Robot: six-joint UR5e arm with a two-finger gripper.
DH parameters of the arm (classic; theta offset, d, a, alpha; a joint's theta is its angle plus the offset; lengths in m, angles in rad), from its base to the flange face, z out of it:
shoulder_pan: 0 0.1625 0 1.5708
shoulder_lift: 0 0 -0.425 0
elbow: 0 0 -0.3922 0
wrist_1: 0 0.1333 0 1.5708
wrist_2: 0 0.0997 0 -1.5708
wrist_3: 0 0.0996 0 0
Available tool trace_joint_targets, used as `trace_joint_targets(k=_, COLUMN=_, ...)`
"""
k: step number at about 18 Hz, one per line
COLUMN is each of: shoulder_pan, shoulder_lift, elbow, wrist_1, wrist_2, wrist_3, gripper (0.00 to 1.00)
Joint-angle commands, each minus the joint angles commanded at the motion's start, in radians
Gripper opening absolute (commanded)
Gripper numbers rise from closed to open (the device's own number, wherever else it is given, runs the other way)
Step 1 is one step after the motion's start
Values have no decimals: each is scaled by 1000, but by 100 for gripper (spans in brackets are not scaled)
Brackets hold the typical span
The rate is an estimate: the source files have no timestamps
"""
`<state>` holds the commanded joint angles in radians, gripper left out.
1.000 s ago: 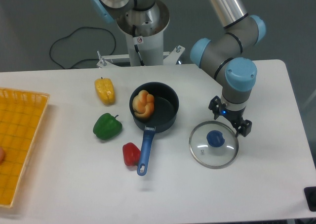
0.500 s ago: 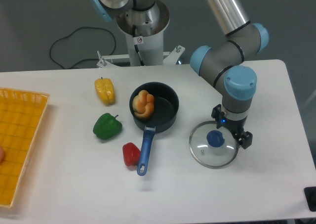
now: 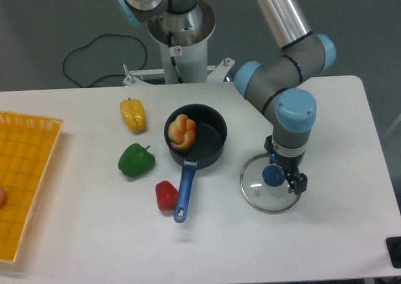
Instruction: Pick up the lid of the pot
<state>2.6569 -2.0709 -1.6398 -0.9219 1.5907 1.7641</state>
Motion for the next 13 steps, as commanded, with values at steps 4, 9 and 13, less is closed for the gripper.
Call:
trace_joint_targets(k=4, shoulder_pan=0, shoulder_lift=0, elbow=-6, wrist_1=-8, wrist_2=0, wrist_3=21, gripper=100)
trace_joint_targets(k=9, shoulder_pan=3, shoulder_lift=-3, elbow=-17, wrist_1=-8, wrist_2=0, wrist_3=34, gripper=100)
trace_joint_targets(k=13, shoulder_pan=11, shoulder_lift=-11, elbow=-11, wrist_1=-5, wrist_2=-3, wrist_3=34, gripper=100)
